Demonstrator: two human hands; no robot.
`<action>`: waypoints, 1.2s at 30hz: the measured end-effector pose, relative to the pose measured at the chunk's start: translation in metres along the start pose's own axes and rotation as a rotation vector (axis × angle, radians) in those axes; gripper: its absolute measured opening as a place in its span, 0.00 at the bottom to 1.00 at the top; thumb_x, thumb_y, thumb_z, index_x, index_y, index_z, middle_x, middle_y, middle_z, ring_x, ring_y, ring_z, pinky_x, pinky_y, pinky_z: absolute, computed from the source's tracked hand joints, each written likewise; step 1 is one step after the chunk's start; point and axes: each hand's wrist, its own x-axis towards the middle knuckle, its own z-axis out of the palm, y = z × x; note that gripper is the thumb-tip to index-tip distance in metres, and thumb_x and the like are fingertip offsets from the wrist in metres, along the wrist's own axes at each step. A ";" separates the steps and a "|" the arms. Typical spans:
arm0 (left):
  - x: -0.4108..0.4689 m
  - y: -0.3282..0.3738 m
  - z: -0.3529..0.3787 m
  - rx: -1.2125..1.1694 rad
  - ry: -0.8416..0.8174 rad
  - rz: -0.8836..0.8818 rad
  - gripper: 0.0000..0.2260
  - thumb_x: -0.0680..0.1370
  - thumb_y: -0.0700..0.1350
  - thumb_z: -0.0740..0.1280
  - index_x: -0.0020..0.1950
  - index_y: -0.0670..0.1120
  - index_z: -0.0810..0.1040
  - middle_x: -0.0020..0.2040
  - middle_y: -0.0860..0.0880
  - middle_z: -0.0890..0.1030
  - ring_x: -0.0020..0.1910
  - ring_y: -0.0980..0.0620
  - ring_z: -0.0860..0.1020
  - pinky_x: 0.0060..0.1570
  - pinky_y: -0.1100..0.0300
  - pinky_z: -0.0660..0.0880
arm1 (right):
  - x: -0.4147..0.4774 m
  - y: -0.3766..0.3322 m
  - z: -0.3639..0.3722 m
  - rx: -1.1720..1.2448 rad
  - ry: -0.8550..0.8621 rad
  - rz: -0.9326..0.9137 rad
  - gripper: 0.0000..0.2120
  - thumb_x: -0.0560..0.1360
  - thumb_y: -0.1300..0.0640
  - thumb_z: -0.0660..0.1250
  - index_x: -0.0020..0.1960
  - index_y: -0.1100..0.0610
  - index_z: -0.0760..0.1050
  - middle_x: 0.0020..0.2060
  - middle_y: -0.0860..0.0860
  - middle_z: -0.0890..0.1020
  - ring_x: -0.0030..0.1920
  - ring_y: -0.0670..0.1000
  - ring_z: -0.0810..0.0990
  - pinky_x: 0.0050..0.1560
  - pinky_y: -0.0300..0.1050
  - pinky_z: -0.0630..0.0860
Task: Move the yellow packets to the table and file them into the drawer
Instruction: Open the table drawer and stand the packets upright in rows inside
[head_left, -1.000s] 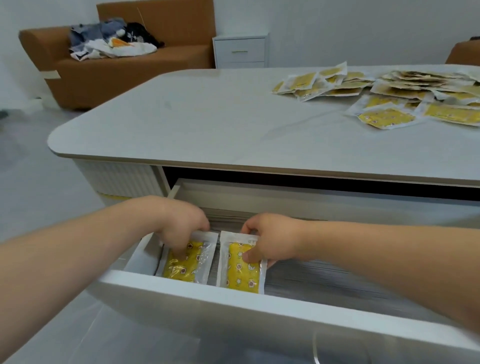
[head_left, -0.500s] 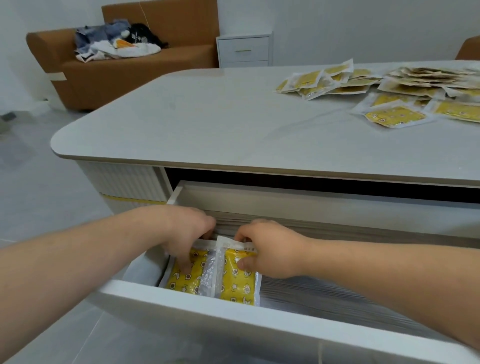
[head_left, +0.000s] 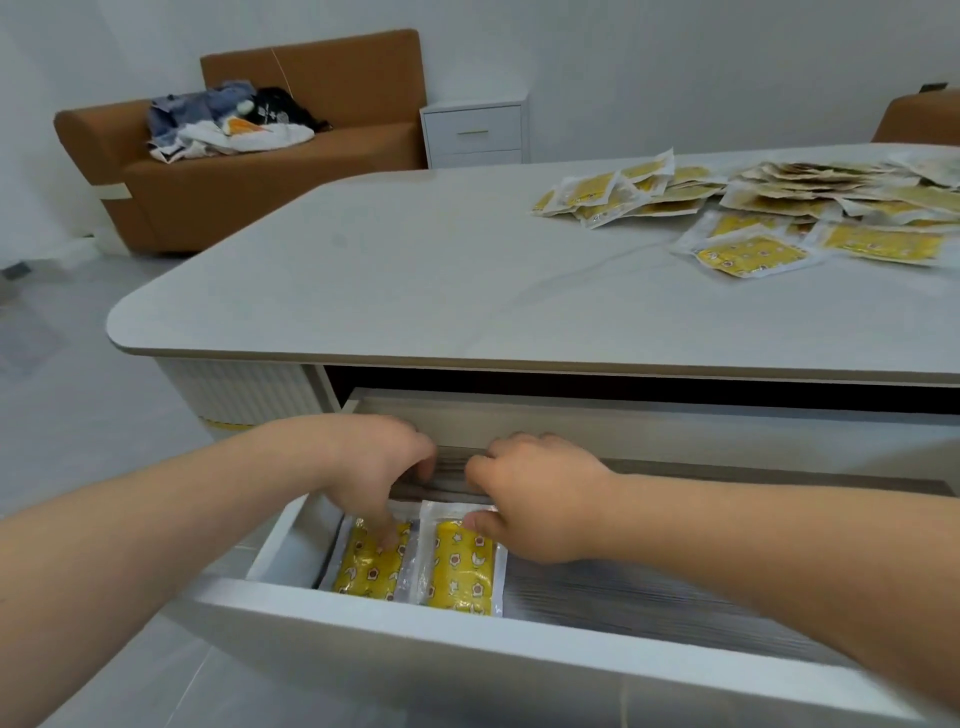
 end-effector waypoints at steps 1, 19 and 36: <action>-0.005 0.003 -0.009 -0.019 0.023 0.023 0.31 0.68 0.59 0.79 0.66 0.54 0.71 0.55 0.56 0.75 0.52 0.54 0.75 0.49 0.59 0.75 | -0.002 0.004 -0.011 0.026 0.009 0.009 0.17 0.82 0.40 0.59 0.60 0.52 0.74 0.55 0.54 0.79 0.56 0.58 0.78 0.52 0.51 0.75; 0.108 0.128 -0.172 -0.392 0.894 0.255 0.18 0.83 0.50 0.62 0.73 0.50 0.72 0.72 0.51 0.72 0.70 0.49 0.70 0.68 0.54 0.68 | -0.088 0.239 -0.105 0.107 0.759 0.890 0.17 0.79 0.51 0.58 0.63 0.55 0.77 0.61 0.57 0.79 0.63 0.61 0.75 0.60 0.56 0.73; 0.124 0.160 -0.177 -0.584 0.787 0.030 0.22 0.79 0.58 0.65 0.71 0.52 0.72 0.71 0.47 0.73 0.70 0.44 0.69 0.68 0.48 0.69 | -0.101 0.275 -0.091 -0.033 0.357 1.041 0.21 0.79 0.45 0.54 0.66 0.53 0.71 0.60 0.59 0.80 0.63 0.62 0.76 0.65 0.59 0.66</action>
